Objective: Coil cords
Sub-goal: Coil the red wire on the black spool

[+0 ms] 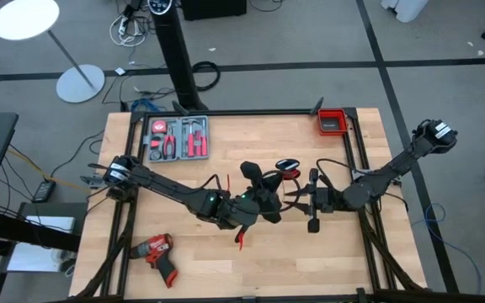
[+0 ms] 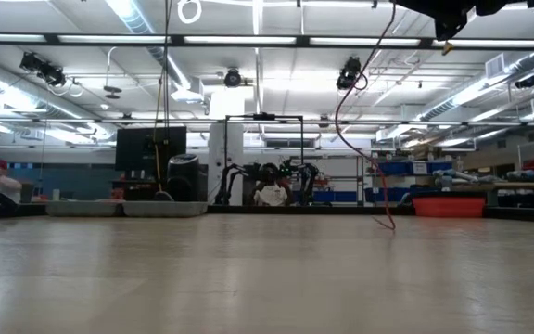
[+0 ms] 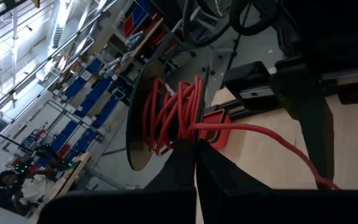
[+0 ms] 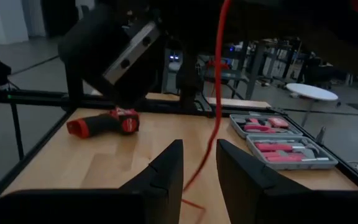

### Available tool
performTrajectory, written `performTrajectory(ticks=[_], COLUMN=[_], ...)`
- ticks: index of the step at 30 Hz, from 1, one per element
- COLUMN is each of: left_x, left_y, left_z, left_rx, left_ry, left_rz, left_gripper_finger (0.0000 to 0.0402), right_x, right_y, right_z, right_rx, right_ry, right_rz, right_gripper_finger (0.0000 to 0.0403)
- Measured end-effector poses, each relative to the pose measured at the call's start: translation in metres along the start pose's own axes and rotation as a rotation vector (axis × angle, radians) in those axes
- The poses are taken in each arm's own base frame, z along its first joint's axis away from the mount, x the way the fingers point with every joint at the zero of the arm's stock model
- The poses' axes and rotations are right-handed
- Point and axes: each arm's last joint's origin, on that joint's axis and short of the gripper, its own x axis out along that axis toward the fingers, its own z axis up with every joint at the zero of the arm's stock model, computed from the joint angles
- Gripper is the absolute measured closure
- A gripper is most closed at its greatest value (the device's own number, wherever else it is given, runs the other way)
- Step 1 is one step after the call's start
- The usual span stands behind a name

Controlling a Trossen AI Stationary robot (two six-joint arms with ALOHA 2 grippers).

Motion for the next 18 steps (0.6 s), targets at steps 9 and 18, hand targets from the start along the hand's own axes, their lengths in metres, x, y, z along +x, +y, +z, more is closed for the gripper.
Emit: performTrajectory(ticks=[9, 18], left_x=[-0.0009, -0.0019], left_y=[0.0018, 0.0034], left_z=[0.0029, 0.0062], left_rx=[-0.008, -0.045], left_ry=[-0.015, -0.034], left_rz=[0.011, 0.023], left_gripper_finger=[0.0401, 0.0401], right_x=[0.0026, 0.003], right_y=[-0.0023, -0.0024], right_z=[-0.0009, -0.0034], right_rx=[0.006, -0.018], right_ry=[0.006, 0.027], right_rz=[0.026, 0.038], right_gripper_finger=[0.031, 0.0378])
